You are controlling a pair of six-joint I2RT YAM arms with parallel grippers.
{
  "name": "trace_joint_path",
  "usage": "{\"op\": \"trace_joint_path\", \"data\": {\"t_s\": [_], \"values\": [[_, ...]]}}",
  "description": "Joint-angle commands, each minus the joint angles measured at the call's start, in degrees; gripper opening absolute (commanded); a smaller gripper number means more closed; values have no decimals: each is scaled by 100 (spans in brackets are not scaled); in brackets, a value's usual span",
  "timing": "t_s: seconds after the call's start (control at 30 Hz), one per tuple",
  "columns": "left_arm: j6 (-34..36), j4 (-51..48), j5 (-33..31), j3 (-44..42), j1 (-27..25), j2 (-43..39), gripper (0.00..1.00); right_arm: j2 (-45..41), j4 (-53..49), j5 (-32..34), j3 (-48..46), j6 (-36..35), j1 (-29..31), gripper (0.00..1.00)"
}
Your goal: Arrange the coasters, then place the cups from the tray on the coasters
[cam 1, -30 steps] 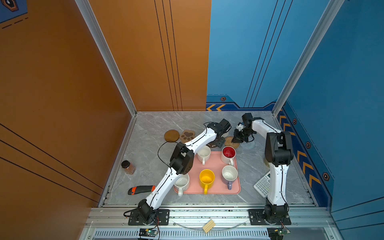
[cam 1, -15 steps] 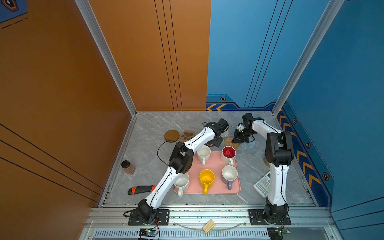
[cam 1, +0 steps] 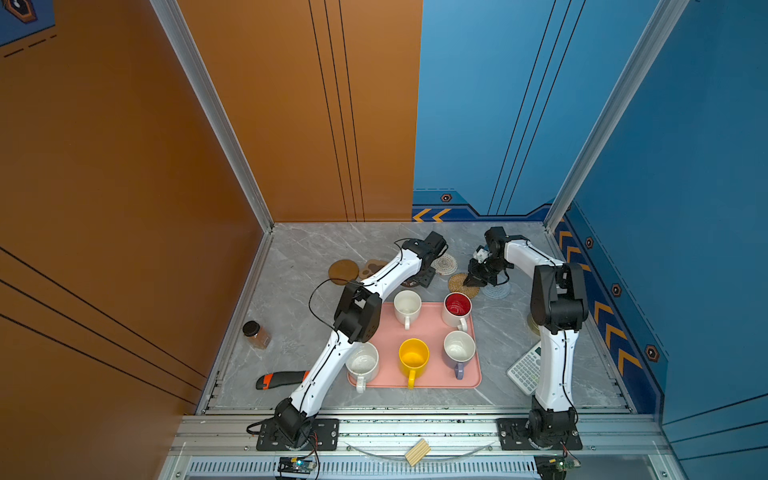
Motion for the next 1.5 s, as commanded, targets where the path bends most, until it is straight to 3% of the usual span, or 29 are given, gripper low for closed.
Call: {"op": "trace_joint_path", "data": {"t_s": [0.0,0.33,0.7,0.9,1.03,1.1,1.17,1.27,1.47], "values": [[46,-258,-270,-8,143,221,70,-226,-63,47,-63,101,-25,13],[-38,-248,-317,-115,301,114,70,-198,-10,-26,93,199,10,14],[-26,-257,-320,-71,227,-329,75,-636,220,-174,250,404,-7,38],[8,-253,-234,160,166,-646,76,-812,219,-171,112,365,0,40],[-18,-252,-94,192,137,-945,77,-806,214,-51,-156,308,19,30],[-120,-252,123,157,147,-1099,77,-807,224,-48,-296,316,19,15],[-244,-251,386,119,174,-1253,77,-811,284,-37,-439,334,36,6],[-412,-242,706,31,223,-1497,75,-809,391,-5,-620,360,80,1],[-668,-246,1261,-330,357,-2019,71,-701,416,126,-715,394,116,0]]}}
